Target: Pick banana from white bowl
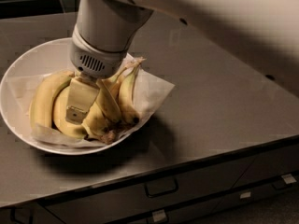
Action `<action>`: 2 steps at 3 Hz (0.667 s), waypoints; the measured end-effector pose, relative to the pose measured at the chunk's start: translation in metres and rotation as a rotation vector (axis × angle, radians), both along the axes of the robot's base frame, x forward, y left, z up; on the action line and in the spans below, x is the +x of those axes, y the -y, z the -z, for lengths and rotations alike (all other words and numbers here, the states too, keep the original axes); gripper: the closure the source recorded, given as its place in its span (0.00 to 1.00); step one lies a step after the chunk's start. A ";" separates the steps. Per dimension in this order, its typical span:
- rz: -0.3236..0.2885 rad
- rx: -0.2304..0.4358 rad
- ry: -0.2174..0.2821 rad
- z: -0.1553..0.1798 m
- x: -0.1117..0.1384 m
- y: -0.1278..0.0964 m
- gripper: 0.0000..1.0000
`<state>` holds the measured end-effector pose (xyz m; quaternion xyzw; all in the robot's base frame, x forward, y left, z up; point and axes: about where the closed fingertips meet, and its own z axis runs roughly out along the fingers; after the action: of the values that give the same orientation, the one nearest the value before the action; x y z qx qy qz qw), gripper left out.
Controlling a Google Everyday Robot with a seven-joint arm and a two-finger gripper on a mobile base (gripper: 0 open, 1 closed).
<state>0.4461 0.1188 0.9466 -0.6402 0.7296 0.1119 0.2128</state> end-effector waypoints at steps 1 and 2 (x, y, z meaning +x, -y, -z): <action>0.041 -0.009 -0.012 0.006 0.005 0.012 0.21; 0.121 -0.001 -0.006 0.008 0.016 0.036 0.22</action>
Offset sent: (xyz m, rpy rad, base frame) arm 0.0205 -0.0534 -0.0211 0.0006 0.0318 -0.1642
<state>0.4623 0.0829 0.9384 -0.5948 0.7676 0.1002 0.2167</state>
